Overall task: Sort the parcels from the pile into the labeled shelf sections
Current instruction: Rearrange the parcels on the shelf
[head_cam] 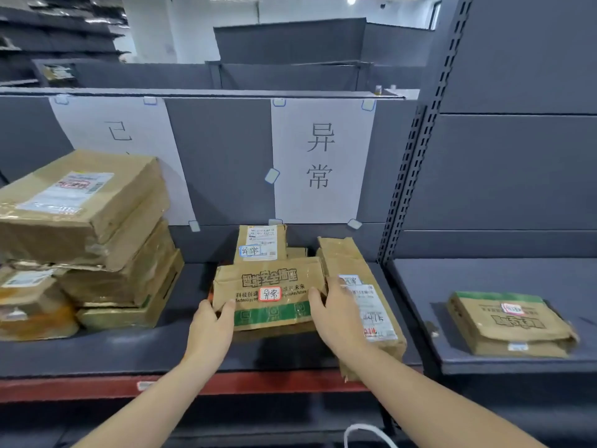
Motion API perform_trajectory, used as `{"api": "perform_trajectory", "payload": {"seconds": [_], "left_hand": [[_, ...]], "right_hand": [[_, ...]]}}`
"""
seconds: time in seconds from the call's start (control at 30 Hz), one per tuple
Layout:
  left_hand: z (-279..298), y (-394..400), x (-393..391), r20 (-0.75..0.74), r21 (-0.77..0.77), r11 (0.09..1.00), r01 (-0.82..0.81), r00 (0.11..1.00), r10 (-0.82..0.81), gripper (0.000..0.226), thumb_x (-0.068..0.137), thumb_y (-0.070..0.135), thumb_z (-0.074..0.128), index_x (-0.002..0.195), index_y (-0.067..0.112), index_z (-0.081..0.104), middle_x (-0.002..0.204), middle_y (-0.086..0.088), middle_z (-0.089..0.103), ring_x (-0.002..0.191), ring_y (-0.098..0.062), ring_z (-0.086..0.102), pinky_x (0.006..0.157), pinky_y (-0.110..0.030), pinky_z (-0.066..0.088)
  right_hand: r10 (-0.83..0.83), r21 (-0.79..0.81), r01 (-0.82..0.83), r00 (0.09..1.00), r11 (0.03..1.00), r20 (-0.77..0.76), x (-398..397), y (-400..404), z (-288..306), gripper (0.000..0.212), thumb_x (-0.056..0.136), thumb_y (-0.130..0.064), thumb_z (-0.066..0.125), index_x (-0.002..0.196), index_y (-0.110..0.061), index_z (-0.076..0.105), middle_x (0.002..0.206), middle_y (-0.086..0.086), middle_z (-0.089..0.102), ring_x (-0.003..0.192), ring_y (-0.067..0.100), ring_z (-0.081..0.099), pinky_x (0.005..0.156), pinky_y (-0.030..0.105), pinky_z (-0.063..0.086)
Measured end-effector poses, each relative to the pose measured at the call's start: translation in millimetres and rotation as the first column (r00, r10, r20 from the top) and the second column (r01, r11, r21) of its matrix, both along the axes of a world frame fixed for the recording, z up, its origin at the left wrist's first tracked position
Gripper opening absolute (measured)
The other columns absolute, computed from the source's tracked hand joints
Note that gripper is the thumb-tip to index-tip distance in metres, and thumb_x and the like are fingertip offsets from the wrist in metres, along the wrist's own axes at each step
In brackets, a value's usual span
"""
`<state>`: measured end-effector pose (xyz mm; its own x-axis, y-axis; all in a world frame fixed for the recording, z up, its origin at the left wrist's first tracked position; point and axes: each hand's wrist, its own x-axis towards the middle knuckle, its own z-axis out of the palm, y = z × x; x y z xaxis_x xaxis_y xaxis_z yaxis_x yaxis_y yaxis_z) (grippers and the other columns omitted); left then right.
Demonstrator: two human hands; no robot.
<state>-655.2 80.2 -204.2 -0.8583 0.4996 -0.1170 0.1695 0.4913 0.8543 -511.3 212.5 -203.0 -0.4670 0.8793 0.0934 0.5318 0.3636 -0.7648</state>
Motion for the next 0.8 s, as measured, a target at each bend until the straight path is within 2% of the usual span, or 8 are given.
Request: {"api": "perform_trajectory", "payload": {"seconds": [0.13,0.27,0.33,0.47,0.6,0.67,0.73,0.8], "left_hand": [[-17.5,-19.7,-17.1,0.010,-0.015,0.997,0.074,0.997,-0.074,0.031,0.101,0.035,0.043,0.116,0.010,0.053,0.113,-0.006,0.052,0.098,-0.020,0.046,0.083,-0.033,0.035],[-33.7,-29.3,-34.4,0.039,-0.069,0.987,0.144,0.989,-0.142,0.041,0.101,0.037,0.041,0.127,0.009,0.056,0.127,-0.012,0.058,0.113,-0.028,0.053,0.090,-0.036,0.039],[-38.3,-27.5,-40.2,0.051,-0.116,0.973,0.197,0.980,-0.193,0.041,0.102,0.034,0.039,0.132,0.011,0.055,0.132,-0.012,0.057,0.120,-0.029,0.051,0.094,-0.035,0.038],[-45.5,-16.8,-48.9,0.066,-0.227,0.941,0.250,0.968,-0.241,0.041,0.103,0.026,0.034,0.135,0.007,0.053,0.137,-0.014,0.053,0.122,-0.030,0.048,0.084,-0.029,0.033],[-57.7,-5.9,-61.7,0.093,-0.290,0.920,0.263,0.965,-0.246,0.041,0.104,0.025,0.031,0.130,0.006,0.056,0.129,-0.014,0.057,0.102,-0.026,0.052,0.079,-0.029,0.039],[-63.4,0.3,-66.3,0.105,-0.297,0.914,0.276,0.961,-0.256,0.041,0.104,0.025,0.031,0.130,0.005,0.055,0.119,-0.009,0.057,0.092,-0.022,0.050,0.073,-0.030,0.041],[-65.8,7.1,-69.7,0.107,-0.314,0.905,0.288,0.957,-0.268,0.041,0.105,0.026,0.031,0.130,0.004,0.055,0.109,-0.008,0.055,0.087,-0.020,0.050,0.068,-0.029,0.041],[-66.3,14.2,-74.5,0.102,-0.343,0.886,0.311,0.950,-0.294,0.040,0.105,0.026,0.031,0.122,0.003,0.058,0.099,-0.006,0.055,0.082,-0.020,0.053,0.068,-0.029,0.045]], "right_hand": [[-0.056,0.071,0.048,0.991,0.996,0.124,-10.5,-21.3,-10.7,0.033,0.097,-0.036,0.041,0.114,-0.012,0.056,0.106,0.006,0.060,0.100,0.024,0.056,0.084,0.037,0.049],[-0.067,-0.026,0.072,0.984,0.997,0.164,-16.3,-37.4,-21.2,0.049,0.097,-0.033,0.042,0.141,-0.011,0.041,0.126,0.009,0.060,0.113,0.026,0.057,0.090,0.035,0.046],[-0.082,-0.087,0.099,0.981,0.991,0.175,-19.1,-42.0,-24.6,0.048,0.096,-0.029,0.045,0.140,-0.010,0.037,0.122,0.011,0.061,0.109,0.029,0.059,0.086,0.036,0.047],[-0.096,-0.195,0.134,0.976,0.972,0.194,-23.4,-42.4,-34.6,0.043,0.095,-0.024,0.050,0.133,-0.010,0.035,0.121,0.012,0.060,0.107,0.029,0.059,0.082,0.033,0.046],[-0.059,-0.253,0.105,0.981,0.962,0.184,-31.2,-33.7,-44.5,0.047,0.094,-0.020,0.052,0.138,-0.011,0.037,0.134,0.008,0.051,0.119,0.024,0.052,0.099,0.037,0.045],[-0.032,-0.261,0.089,0.976,0.961,0.214,-35.8,-27.9,-46.4,0.063,0.095,-0.020,0.051,0.150,-0.009,0.024,0.146,0.009,0.040,0.131,0.026,0.043,0.107,0.038,0.039],[-0.011,-0.283,0.078,0.973,0.956,0.229,-39.3,-21.3,-47.9,0.069,0.094,-0.016,0.050,0.154,-0.010,0.015,0.150,0.010,0.036,0.134,0.027,0.041,0.108,0.038,0.037],[-0.005,-0.300,0.073,0.974,0.951,0.224,-42.1,-15.5,-50.3,0.065,0.092,-0.011,0.049,0.151,-0.012,0.021,0.145,0.010,0.041,0.129,0.028,0.045,0.106,0.038,0.039]]}}
